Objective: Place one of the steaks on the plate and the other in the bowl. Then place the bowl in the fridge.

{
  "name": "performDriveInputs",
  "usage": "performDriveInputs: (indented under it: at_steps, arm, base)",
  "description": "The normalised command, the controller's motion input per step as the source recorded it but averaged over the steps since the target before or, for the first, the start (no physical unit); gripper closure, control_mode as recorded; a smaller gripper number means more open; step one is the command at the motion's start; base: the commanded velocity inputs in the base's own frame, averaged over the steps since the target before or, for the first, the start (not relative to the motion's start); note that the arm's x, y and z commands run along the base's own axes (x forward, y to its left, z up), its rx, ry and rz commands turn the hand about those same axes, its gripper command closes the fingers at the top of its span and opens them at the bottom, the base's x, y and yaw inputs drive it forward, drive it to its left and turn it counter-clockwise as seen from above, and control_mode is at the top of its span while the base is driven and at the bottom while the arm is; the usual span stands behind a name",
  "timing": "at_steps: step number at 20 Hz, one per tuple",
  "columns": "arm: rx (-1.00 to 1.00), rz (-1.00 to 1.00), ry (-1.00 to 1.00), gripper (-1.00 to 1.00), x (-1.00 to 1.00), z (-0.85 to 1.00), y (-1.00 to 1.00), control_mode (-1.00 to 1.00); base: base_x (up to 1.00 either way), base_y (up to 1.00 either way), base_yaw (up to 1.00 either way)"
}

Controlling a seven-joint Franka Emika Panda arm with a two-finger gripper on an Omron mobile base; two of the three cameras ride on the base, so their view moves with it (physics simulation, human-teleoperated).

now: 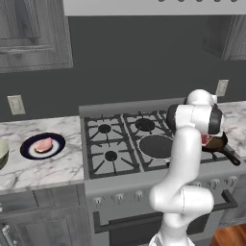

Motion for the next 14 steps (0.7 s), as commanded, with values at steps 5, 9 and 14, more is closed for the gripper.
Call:
performDriveInputs:
  at_steps: [5, 9, 14]
  arm:
    - [0.03, 0.00, -0.01, 1.00, -0.14, 0.07, 0.12, -1.00]
    - [0.14, 0.00, 0.04, 1.00, -0.31, 0.76, -0.02, -1.00]
    - [0.09, 0.00, 0.10, 1.00, -0.44, 0.83, 0.11, -1.00]
  base:
    - [0.00, 0.00, 0.00]
    - [0.00, 0.00, 0.00]
    - [0.00, 0.00, 0.00]
